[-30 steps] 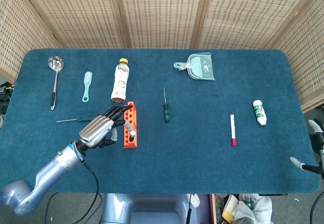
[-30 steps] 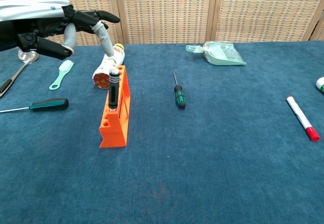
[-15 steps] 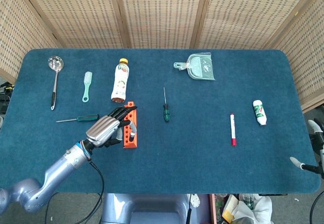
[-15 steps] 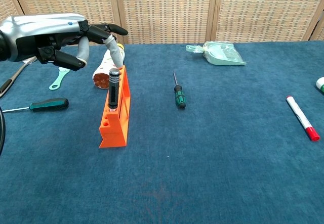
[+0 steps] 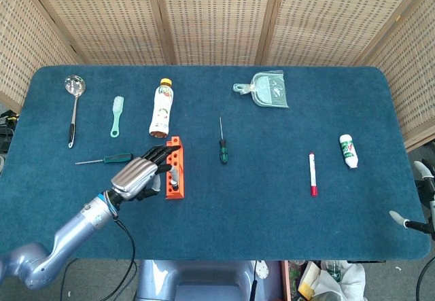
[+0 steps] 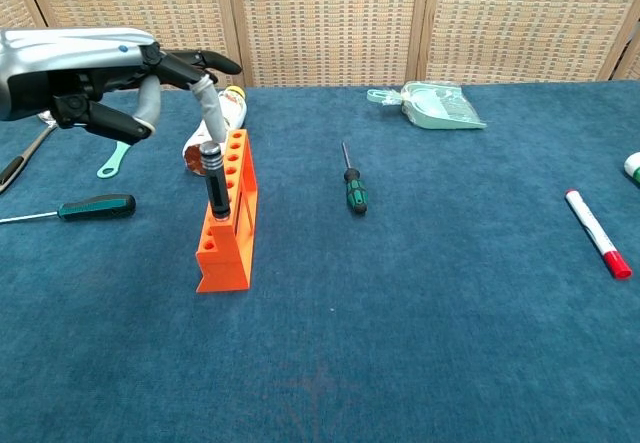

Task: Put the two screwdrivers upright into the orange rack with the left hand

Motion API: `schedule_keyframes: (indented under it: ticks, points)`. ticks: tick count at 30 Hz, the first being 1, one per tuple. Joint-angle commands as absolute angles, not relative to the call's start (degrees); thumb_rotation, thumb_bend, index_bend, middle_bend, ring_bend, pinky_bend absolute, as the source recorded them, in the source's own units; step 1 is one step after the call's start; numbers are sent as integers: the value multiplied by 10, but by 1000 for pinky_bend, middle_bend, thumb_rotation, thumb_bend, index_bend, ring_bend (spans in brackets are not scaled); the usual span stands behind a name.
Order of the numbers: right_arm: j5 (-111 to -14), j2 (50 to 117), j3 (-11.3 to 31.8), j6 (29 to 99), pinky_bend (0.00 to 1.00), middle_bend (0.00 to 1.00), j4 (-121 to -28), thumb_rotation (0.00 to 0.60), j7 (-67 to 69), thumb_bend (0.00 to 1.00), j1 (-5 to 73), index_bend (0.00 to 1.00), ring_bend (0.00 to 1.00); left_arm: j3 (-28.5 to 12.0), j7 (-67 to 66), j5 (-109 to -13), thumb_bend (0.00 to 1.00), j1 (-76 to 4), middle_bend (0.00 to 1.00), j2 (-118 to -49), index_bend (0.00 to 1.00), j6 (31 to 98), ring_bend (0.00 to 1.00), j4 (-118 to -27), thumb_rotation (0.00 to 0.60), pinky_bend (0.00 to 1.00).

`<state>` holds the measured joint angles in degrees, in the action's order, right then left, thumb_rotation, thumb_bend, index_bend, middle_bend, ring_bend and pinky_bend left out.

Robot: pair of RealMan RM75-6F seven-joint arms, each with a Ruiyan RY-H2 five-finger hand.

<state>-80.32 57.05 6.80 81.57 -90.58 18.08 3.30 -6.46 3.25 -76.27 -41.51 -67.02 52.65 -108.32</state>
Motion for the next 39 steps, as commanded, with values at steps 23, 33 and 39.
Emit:
schedule_keyframes:
  ticks: [23,33,39]
  points:
    - [-804,572,67,814,0,0,-907,600,175,0,35,0,0,-80,-203,-588,0,-355,0,-737,270,633,0,-926,600,0]
    - [-794,579,69,806,0,0,-905,600,158,0,39,0,0,-85,-197,-541,0,-372,0,-809,305,572,0,-792,600,0]
    - [-789,581,69,801,0,0,-904,600,150,0,41,0,0,-87,-183,-539,0,-380,0,-844,359,544,0,-738,600,0]
